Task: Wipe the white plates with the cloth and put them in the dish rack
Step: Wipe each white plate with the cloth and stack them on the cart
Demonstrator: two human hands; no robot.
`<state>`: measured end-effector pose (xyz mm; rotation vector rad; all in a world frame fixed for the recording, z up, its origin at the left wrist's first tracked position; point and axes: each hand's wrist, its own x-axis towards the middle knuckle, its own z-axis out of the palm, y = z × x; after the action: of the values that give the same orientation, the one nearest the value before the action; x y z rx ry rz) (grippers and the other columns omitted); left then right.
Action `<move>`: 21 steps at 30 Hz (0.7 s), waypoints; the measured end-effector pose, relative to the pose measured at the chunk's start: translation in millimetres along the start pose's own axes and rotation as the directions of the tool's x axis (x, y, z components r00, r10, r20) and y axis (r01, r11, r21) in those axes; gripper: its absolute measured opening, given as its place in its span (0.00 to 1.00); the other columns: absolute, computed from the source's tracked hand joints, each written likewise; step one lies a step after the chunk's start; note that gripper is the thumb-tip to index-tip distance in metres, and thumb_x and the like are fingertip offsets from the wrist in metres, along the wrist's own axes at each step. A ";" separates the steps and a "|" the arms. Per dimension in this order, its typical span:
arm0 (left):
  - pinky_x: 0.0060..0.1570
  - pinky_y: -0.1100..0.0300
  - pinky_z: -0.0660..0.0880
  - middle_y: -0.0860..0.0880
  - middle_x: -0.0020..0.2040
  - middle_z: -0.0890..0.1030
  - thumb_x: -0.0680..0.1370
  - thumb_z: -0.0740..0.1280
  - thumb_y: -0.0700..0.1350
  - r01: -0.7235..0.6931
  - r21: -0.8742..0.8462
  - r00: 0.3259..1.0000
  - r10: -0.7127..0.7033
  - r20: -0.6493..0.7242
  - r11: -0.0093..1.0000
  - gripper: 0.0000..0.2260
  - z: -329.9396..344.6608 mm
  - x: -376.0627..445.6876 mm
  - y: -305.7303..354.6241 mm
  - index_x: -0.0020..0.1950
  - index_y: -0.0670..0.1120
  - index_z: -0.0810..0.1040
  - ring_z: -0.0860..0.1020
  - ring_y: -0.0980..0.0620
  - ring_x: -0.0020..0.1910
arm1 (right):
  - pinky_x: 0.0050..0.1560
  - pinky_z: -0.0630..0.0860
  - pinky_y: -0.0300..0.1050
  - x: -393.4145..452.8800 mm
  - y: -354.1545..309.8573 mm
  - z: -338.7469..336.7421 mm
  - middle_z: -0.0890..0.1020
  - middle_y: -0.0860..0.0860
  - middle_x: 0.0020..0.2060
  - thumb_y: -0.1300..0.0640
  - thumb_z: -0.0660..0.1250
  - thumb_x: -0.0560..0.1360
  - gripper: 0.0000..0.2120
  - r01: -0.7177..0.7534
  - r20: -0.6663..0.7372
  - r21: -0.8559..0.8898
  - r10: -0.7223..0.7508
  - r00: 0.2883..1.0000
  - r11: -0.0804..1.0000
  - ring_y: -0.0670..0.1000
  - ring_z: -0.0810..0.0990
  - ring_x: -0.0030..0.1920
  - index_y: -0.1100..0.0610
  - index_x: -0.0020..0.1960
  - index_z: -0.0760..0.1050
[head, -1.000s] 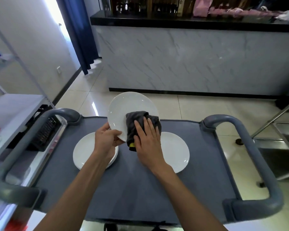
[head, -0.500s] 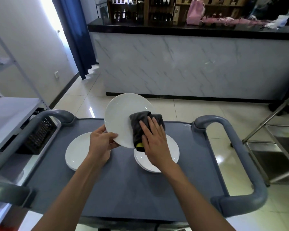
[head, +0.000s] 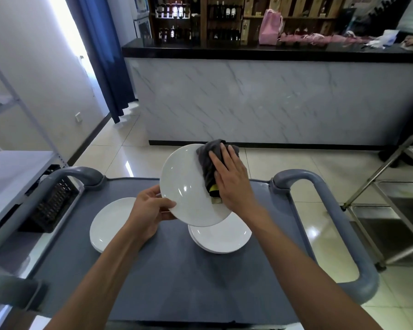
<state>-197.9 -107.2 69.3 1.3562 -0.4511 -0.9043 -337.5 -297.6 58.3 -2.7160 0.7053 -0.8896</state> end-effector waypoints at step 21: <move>0.40 0.48 0.82 0.38 0.51 0.85 0.74 0.64 0.25 0.003 0.051 0.999 -0.005 0.046 0.999 0.19 -7.9 -1.0 -8.9 0.54 0.44 0.85 0.85 0.36 0.48 | 0.79 0.52 0.58 -11.7 -55.4 34.3 0.52 0.54 0.82 0.47 0.59 0.81 0.31 0.330 0.151 0.055 -0.335 0.930 0.942 0.56 0.46 0.82 0.50 0.82 0.55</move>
<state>-195.3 -101.1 59.5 1.3858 -0.5099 -0.9341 -304.3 -242.5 42.9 -2.8883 0.1995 -0.7268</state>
